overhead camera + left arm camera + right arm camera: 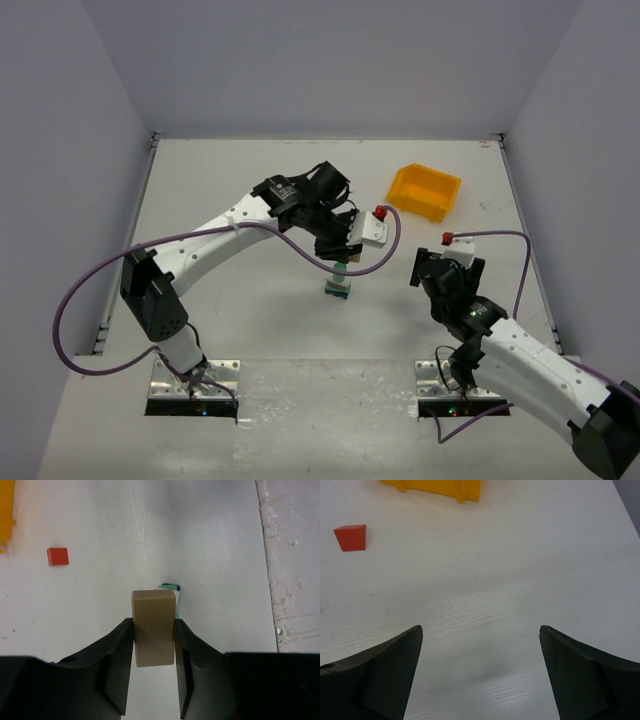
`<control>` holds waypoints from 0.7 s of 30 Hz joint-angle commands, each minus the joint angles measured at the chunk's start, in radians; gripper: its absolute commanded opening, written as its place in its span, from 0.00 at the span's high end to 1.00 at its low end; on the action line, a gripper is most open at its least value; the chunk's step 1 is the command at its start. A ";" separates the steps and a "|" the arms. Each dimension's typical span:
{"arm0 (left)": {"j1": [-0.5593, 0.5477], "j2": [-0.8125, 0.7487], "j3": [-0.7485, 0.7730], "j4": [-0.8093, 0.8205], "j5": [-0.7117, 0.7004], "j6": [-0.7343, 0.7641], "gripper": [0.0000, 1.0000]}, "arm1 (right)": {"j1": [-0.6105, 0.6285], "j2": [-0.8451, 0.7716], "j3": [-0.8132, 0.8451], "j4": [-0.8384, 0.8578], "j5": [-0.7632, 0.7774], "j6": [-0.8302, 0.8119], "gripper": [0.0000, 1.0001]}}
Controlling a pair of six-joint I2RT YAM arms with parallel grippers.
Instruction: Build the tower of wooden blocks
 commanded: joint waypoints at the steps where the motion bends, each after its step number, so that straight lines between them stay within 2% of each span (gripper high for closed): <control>1: -0.015 -0.042 -0.009 0.021 -0.027 -0.006 1.00 | -0.003 -0.019 0.038 0.003 0.058 0.030 0.01; 5: -0.027 -0.032 -0.019 0.037 -0.083 -0.006 1.00 | -0.003 -0.014 0.040 -0.001 0.065 0.030 0.01; 21: -0.050 -0.005 -0.034 0.008 -0.093 0.030 1.00 | -0.003 0.001 0.048 -0.026 0.104 0.048 0.01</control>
